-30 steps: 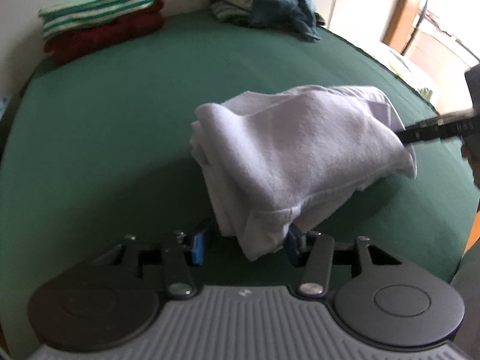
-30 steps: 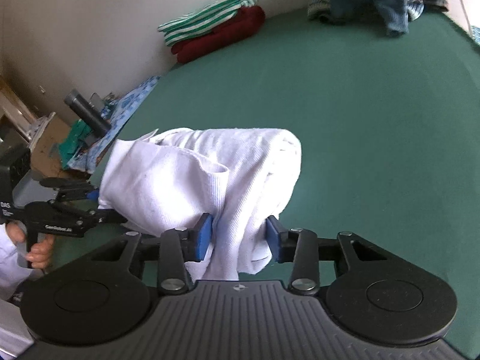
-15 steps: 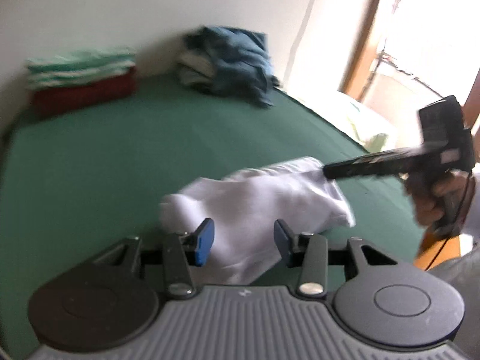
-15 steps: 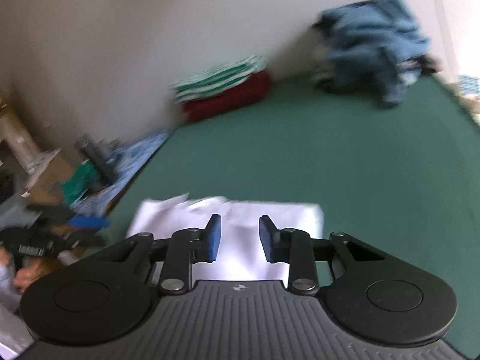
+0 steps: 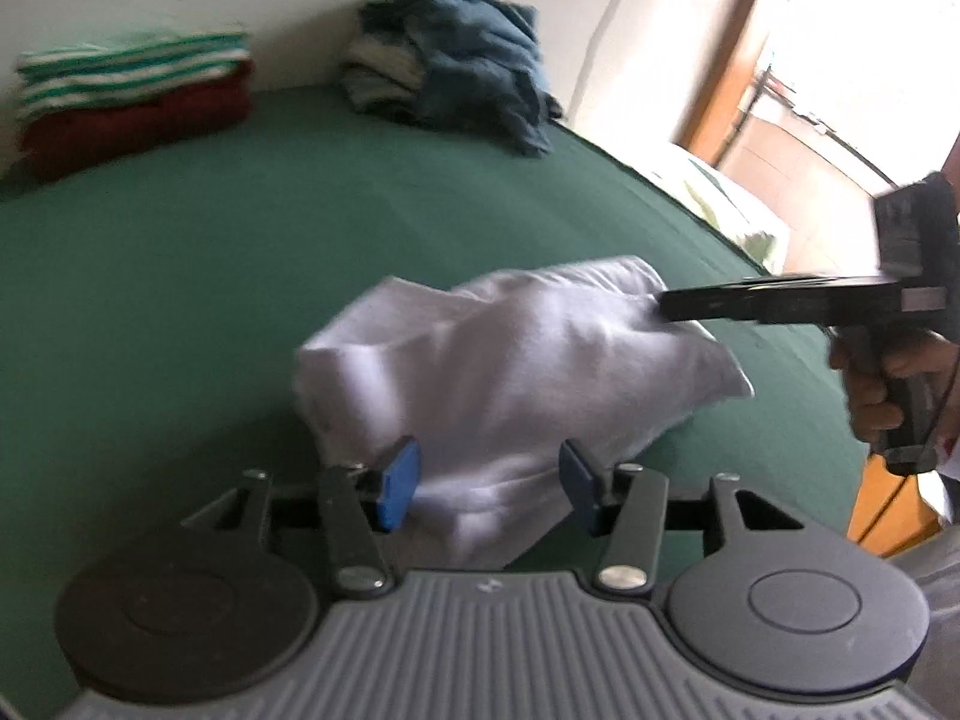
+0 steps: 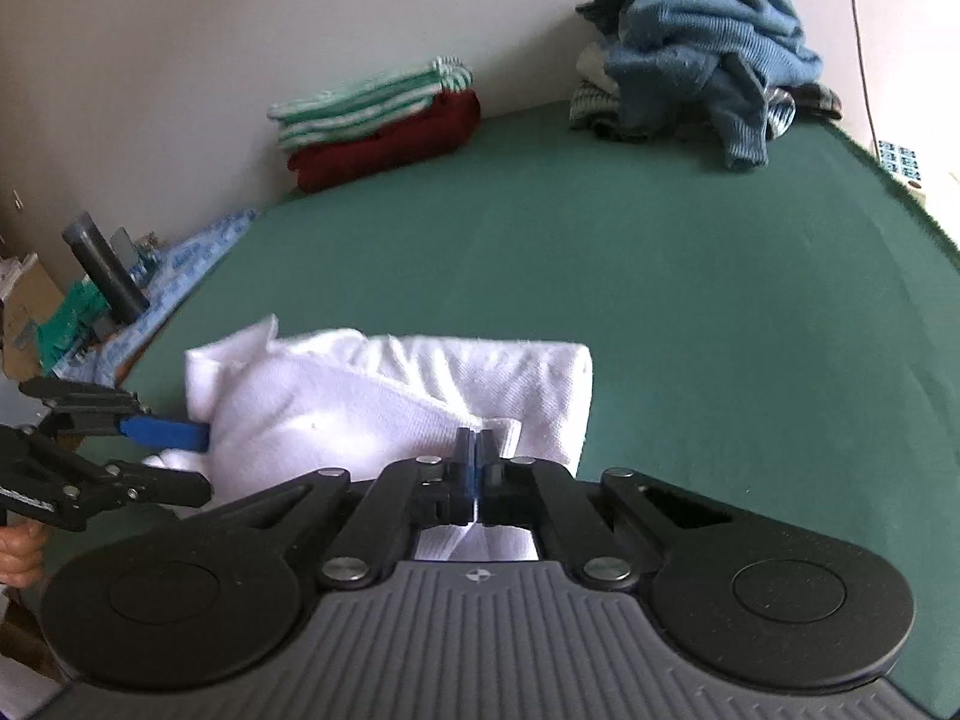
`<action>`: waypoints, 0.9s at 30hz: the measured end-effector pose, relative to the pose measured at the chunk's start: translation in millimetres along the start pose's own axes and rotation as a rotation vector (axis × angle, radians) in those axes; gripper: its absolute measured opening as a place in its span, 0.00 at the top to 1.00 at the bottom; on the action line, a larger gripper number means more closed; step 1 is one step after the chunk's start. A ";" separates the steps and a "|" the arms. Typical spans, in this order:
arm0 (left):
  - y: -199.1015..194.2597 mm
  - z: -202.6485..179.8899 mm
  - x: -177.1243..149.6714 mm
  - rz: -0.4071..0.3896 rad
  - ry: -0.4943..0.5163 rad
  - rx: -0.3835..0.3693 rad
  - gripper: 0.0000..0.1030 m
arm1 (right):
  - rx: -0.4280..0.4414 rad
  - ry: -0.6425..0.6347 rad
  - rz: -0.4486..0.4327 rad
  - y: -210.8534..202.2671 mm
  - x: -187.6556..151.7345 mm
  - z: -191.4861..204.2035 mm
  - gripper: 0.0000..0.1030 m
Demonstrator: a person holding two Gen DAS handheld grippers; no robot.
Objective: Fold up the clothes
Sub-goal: 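Open the left gripper and lay the folded shirt down, then grasp the folded white shirt with both grippers from its sides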
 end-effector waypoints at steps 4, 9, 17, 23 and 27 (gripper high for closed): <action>-29.8 23.4 -11.2 -0.070 -0.133 0.051 0.20 | 0.002 0.151 0.012 -16.0 5.3 -31.1 0.41; -27.9 43.8 -22.5 -0.082 -0.307 0.083 0.20 | 0.076 0.244 0.125 -7.4 -8.7 -47.2 0.42; -17.9 56.1 -15.4 -0.137 -0.448 0.064 0.13 | 0.154 0.215 0.210 10.9 -17.0 -29.5 0.44; -3.0 59.3 -13.2 -0.146 -0.463 0.037 0.14 | 0.209 0.148 0.209 20.7 -10.8 -20.2 0.45; 3.7 53.5 -13.4 -0.158 -0.445 0.017 0.04 | 0.248 0.170 0.205 23.7 -12.9 -23.5 0.53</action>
Point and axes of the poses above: each gripper's, at about its wrist camera, not at the fingertips, and y roughly the way its jaws point, z to its left, x to its top, the point moved 8 cm from there along y, roughly the way its jaws point, and after that the axes turned 15 degrees about -x, right-handed, at the moved point
